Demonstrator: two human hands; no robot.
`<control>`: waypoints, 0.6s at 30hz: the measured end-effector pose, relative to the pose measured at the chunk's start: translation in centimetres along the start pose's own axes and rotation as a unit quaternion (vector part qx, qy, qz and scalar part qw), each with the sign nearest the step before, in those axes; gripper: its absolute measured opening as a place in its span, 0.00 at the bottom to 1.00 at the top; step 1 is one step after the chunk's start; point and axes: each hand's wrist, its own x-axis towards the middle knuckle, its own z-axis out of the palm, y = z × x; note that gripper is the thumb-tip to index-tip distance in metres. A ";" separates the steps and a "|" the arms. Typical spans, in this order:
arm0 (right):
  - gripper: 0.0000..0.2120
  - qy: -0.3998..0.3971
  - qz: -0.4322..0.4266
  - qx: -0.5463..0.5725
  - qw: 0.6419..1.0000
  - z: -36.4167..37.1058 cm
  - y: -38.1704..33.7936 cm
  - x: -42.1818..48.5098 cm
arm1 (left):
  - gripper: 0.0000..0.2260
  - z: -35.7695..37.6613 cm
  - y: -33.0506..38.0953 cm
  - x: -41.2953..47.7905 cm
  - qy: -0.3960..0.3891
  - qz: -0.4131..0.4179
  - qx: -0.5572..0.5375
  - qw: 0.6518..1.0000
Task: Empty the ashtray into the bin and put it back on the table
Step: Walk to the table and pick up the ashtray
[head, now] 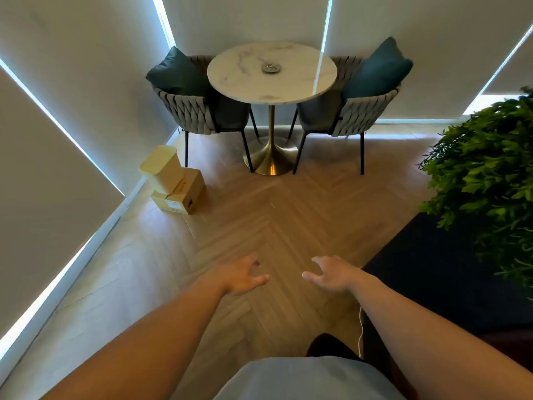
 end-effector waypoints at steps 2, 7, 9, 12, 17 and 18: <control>0.39 0.000 0.005 0.005 1.000 0.0 -0.2 0.2 | 0.33 -0.2 -0.4 0.2 -0.007 -0.004 -0.002 1.000; 0.38 0.005 0.003 0.006 1.000 -0.6 -0.4 1.7 | 0.33 -0.9 -0.8 1.6 -0.014 -0.013 -0.018 1.000; 0.38 0.004 0.002 0.007 1.000 -1.2 -0.4 2.8 | 0.33 -1.4 -0.8 2.5 -0.012 -0.009 -0.010 1.000; 0.39 0.001 0.002 0.014 1.000 -2.4 -0.3 4.5 | 0.32 -2.4 -0.8 4.1 -0.013 -0.014 -0.007 1.000; 0.39 -0.005 -0.003 0.020 1.000 -5.6 0.3 8.7 | 0.33 -5.2 -0.7 8.2 -0.019 -0.028 -0.003 0.999; 0.39 -0.006 -0.001 0.023 1.000 -6.4 0.4 9.5 | 0.33 -5.8 -0.6 9.0 -0.017 -0.029 -0.002 0.999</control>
